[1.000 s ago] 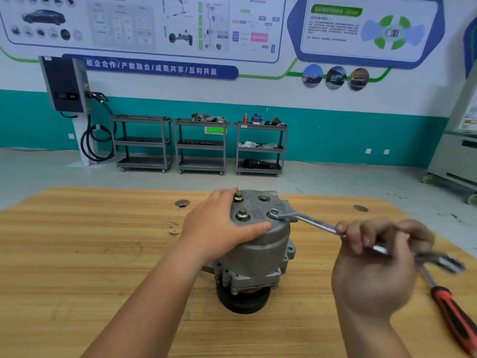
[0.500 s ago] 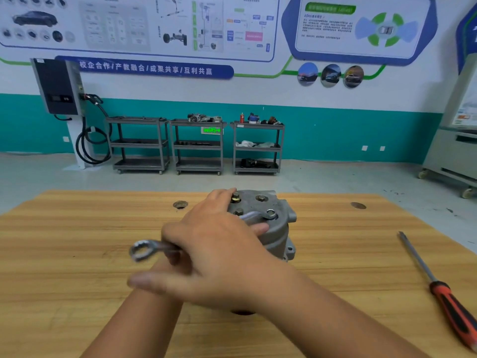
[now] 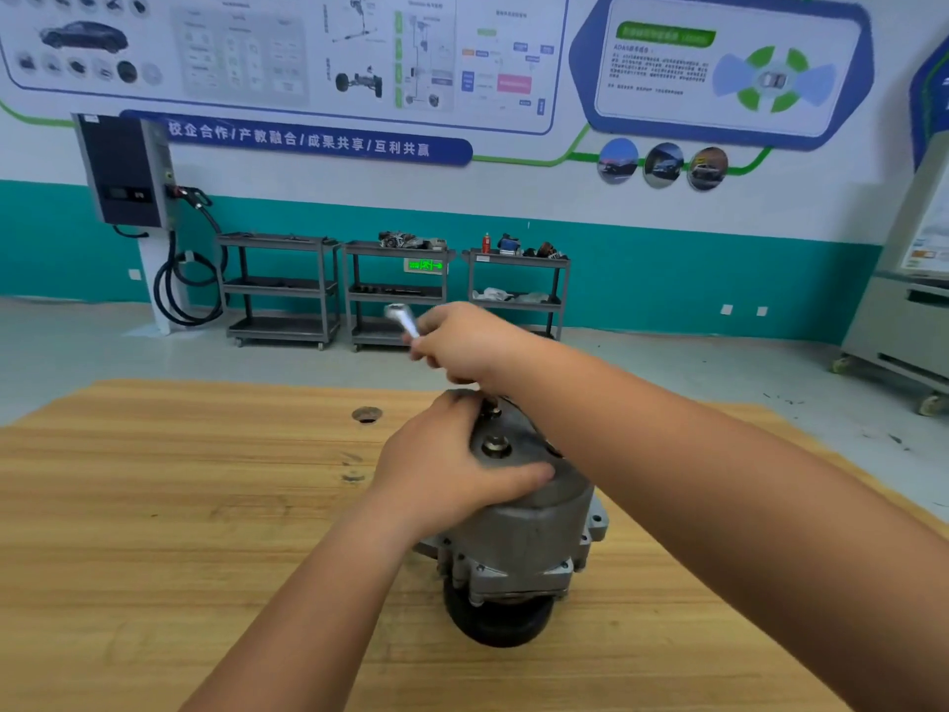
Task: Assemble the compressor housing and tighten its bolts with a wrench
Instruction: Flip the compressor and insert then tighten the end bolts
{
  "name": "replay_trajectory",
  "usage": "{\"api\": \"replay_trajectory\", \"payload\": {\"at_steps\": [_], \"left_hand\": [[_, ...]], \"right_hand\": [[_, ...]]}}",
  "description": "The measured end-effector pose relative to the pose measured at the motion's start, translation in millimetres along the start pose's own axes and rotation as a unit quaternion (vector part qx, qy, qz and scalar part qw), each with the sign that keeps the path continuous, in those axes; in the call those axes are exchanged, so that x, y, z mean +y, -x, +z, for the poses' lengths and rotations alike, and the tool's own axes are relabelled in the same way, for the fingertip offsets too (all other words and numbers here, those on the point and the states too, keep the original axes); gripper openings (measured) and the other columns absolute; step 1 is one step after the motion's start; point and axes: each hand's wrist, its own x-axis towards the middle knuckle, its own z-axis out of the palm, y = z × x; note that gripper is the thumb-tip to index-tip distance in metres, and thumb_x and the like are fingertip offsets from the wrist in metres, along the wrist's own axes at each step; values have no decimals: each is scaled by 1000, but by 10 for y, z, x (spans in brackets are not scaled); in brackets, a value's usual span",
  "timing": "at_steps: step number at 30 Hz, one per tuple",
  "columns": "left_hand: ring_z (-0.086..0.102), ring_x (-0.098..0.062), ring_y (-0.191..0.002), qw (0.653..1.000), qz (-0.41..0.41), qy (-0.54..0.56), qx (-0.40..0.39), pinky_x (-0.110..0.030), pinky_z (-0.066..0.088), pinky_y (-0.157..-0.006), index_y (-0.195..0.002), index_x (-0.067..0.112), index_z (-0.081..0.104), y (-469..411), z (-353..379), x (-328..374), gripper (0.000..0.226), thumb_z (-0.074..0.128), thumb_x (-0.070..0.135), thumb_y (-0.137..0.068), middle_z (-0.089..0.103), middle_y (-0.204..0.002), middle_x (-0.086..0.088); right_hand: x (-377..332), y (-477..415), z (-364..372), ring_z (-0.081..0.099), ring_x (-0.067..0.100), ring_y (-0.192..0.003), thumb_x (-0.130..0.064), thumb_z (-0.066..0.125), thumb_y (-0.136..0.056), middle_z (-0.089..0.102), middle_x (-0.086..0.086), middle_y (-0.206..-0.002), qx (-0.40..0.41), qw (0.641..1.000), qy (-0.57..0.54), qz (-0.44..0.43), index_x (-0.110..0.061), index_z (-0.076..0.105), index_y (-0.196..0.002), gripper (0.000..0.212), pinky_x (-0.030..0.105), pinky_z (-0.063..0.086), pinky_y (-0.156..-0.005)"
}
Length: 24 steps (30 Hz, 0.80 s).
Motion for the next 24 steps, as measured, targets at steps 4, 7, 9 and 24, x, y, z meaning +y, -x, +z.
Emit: {"api": "replay_trajectory", "payload": {"at_steps": [4, 7, 9, 24], "left_hand": [[46, -10, -118, 1000, 12, 3, -19, -27, 35, -80, -143, 31, 34, 3, 0, 38, 107, 45, 83, -50, 44, -135, 14], [46, -9, -118, 1000, 7, 2, -12, -27, 35, -80, -143, 32, 33, -18, 17, 10, 109, 44, 85, -48, 43, -136, 15], [45, -10, -119, 1000, 8, 0, -15, -26, 34, -81, -144, 32, 33, -25, 24, 27, 110, 44, 85, -48, 42, -137, 15], [42, -10, -123, 1000, 8, -19, -3, -26, 31, -83, -146, 33, 30, -14, 54, 32, 116, 36, 90, -45, 39, -141, 15]], "right_hand": [[360, -120, -281, 35, 8, -52, -3, 31, -99, 44, 3, -71, 95, 924, -343, 139, -5, 49, -84, 24, 14, 26, -38], [675, -72, -372, 39, 4, -35, -3, 31, -99, 42, 2, -67, 155, 822, -523, 162, -7, 46, -79, 26, 10, 27, -30], [811, -46, -391, 37, 2, -28, -2, 30, -99, 43, 3, -67, 185, 770, -594, 143, -7, 46, -80, 25, 10, 27, -29], [1371, 956, -326, 39, 6, -44, 0, 29, -97, 42, -4, -60, 459, 615, -625, -141, -21, 35, -91, 23, 17, 40, -46]]}}
